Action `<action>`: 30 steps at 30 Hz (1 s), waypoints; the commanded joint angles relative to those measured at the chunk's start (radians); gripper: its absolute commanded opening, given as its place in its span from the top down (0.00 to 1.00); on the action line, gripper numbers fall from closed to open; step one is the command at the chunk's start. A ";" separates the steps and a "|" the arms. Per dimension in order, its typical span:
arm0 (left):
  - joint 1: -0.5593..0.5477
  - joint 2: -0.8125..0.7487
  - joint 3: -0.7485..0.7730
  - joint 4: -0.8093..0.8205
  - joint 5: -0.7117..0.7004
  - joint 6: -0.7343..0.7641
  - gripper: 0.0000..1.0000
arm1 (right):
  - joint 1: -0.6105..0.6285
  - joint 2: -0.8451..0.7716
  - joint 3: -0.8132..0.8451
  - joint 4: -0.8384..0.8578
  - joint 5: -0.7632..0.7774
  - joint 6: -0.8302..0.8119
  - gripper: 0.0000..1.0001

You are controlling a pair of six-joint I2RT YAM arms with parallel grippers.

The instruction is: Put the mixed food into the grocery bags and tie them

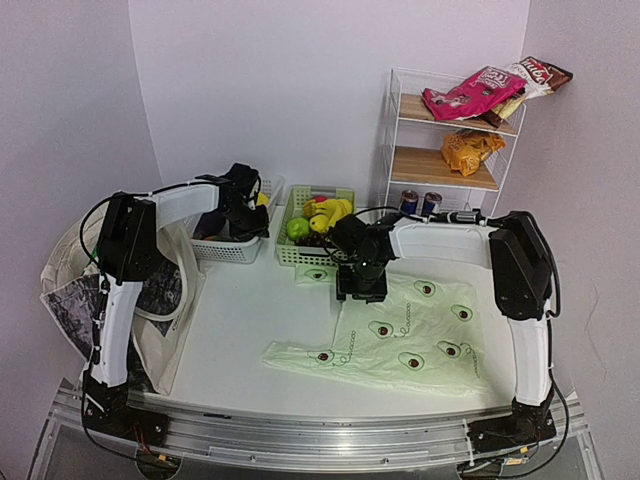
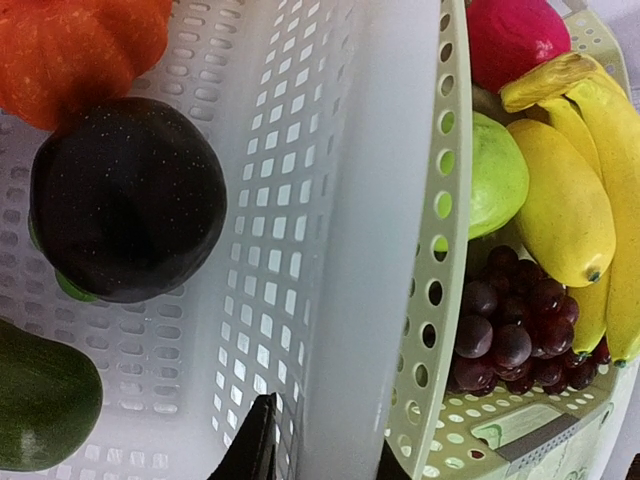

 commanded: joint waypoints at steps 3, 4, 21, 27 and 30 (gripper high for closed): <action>-0.010 0.123 0.013 0.124 0.365 -0.221 0.93 | -0.002 0.062 0.079 -0.019 0.010 -0.021 0.40; -0.010 0.128 0.015 0.131 0.366 -0.229 0.93 | -0.003 0.069 0.089 -0.020 0.009 -0.023 0.40; -0.007 0.074 0.000 0.122 0.314 -0.195 0.62 | -0.003 0.066 0.113 -0.039 0.042 -0.069 1.00; 0.003 0.001 0.008 0.057 0.249 -0.135 0.50 | -0.003 0.018 0.122 -0.043 0.044 -0.093 1.00; 0.007 -0.007 0.030 0.033 0.212 -0.110 0.51 | -0.003 -0.021 0.137 -0.042 0.013 -0.097 1.00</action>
